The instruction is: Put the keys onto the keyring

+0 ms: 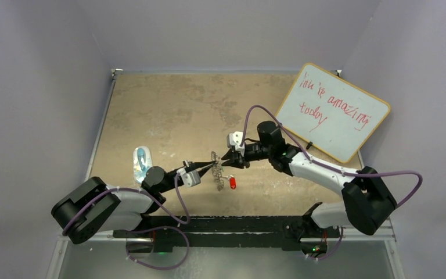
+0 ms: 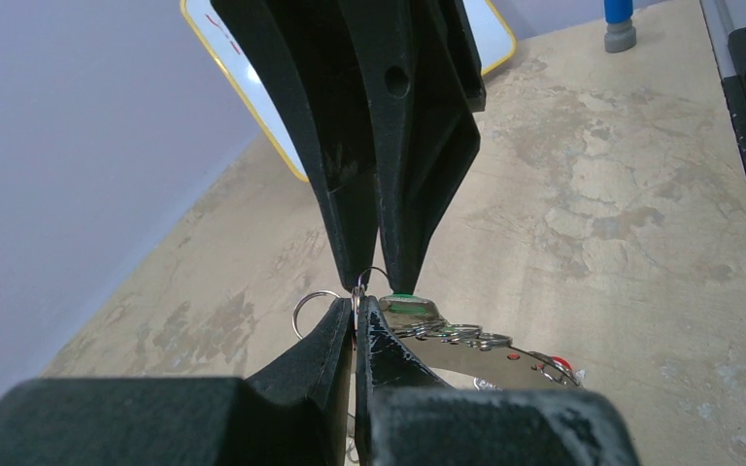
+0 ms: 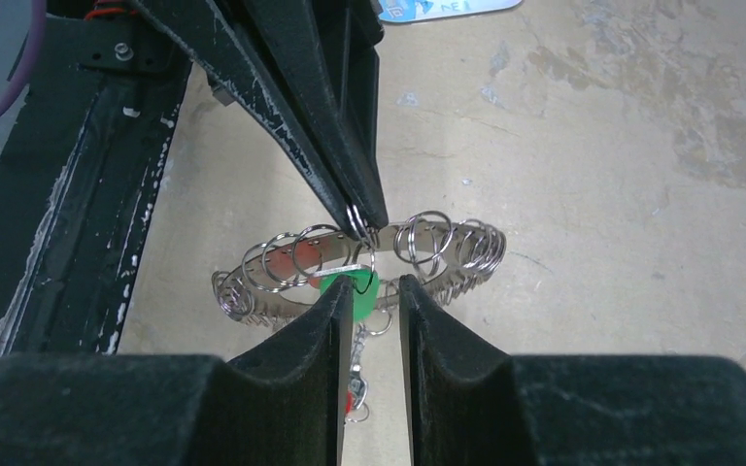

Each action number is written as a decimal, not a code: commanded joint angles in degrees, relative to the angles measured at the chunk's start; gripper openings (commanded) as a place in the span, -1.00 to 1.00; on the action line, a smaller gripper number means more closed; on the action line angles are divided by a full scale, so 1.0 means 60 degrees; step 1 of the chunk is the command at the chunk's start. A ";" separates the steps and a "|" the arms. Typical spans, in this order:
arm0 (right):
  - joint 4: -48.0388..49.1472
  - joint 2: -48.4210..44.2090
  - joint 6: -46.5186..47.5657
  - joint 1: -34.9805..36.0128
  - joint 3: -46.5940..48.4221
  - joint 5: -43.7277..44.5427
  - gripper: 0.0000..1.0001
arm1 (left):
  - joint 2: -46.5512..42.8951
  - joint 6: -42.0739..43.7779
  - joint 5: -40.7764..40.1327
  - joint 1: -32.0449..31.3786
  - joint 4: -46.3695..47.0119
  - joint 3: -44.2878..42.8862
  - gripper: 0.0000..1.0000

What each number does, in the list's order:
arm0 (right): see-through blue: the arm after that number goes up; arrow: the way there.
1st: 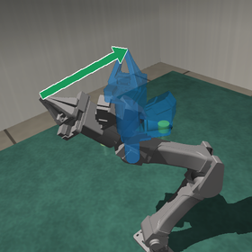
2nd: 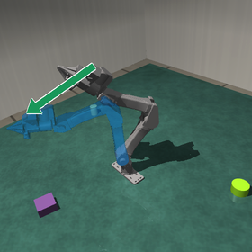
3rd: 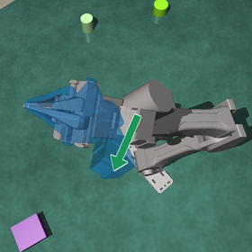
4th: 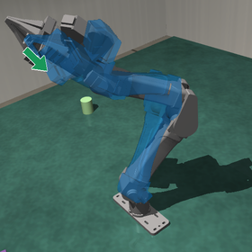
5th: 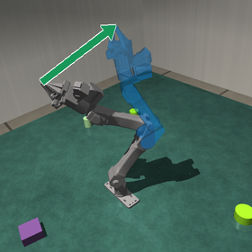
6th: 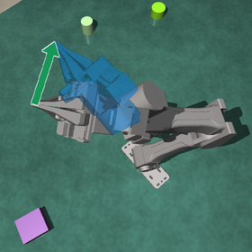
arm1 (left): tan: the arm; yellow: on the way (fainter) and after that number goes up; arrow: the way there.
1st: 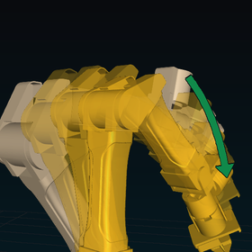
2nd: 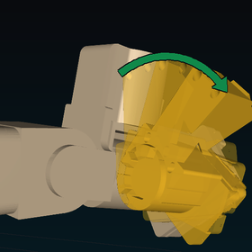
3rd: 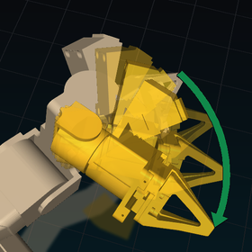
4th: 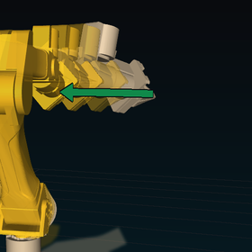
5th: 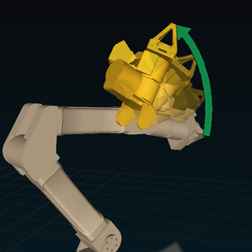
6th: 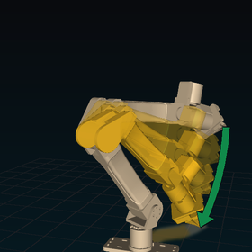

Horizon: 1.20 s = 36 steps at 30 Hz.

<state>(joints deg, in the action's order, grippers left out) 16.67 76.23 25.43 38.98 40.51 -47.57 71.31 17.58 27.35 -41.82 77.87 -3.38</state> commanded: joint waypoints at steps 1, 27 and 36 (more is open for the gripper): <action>0.0350 -0.0015 -0.0194 0.0013 0.0542 -0.0441 -0.48 | -0.0137 0.0072 0.0259 -0.0048 0.0267 0.0006 -1.00; -0.0137 0.0651 -0.0254 0.0007 0.0664 -0.0520 -1.00 | -0.0268 0.0216 0.0282 -0.0046 0.0184 0.0006 -1.00; 0.0126 0.1291 -0.0445 0.0021 0.1010 -0.0536 -1.00 | -0.0197 0.0219 0.0336 -0.0053 0.0210 0.0006 -1.00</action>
<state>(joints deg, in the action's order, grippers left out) 16.64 82.65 23.97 38.98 44.82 -50.61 70.70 18.63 27.75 -41.76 76.90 -3.38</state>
